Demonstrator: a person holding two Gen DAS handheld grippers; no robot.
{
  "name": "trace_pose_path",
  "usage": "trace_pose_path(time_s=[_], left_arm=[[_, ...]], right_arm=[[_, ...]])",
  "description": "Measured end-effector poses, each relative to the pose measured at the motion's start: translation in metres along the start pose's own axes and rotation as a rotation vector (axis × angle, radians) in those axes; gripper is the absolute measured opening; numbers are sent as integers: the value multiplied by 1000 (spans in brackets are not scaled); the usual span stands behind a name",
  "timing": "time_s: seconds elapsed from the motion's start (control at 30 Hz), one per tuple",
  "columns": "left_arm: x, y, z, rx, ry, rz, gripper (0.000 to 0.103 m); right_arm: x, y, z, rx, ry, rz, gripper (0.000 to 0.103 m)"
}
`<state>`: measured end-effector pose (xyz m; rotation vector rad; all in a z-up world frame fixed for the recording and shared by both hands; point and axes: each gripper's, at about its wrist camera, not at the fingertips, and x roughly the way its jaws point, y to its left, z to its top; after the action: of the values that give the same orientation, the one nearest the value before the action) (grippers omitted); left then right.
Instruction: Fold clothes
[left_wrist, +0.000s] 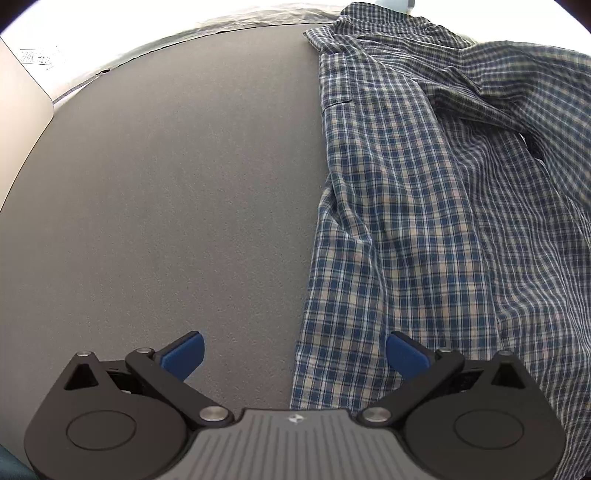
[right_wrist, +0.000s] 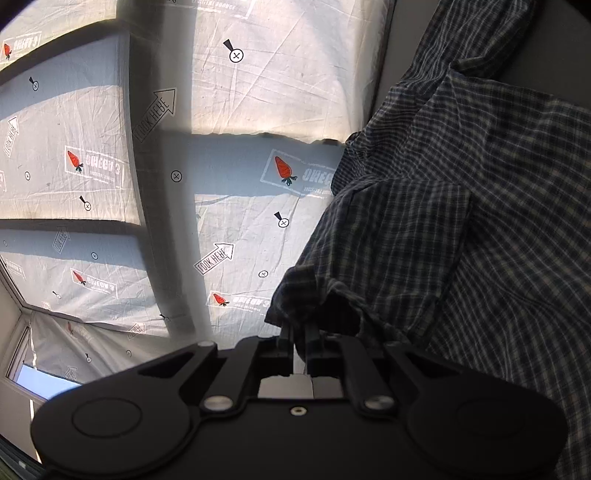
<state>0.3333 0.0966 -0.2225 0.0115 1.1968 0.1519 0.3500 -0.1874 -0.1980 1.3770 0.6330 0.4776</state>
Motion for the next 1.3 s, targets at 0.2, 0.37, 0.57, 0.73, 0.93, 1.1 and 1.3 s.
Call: trace_pose_path(time_s=[0.2,0.37,0.57,0.73,0.93,1.1,1.3], left_arm=[[-4,-3,-19,30,10,-22,103],[-8,-5,-28,41,14,-29,103],[-15,-3,-39,52,14,-31,103],[-18,1,-48,54,20,-26,103],[-24,9,-57,50,23,-13,103],[-27,15,-65,55,31,-8,103],[-28,22,-62,59,35,-11,103]], right_arm=[[-2,-7,-40,1,90,-70,6],[-8,-16,-61,20,139,-103,6],[-10,-20,-81,13,187,-155,6],[-7,-26,-93,5,223,-205,6],[0,-29,-105,-25,263,-259,6],[2,-33,-115,-32,285,-295,8],[4,-26,-123,-43,301,-297,22]])
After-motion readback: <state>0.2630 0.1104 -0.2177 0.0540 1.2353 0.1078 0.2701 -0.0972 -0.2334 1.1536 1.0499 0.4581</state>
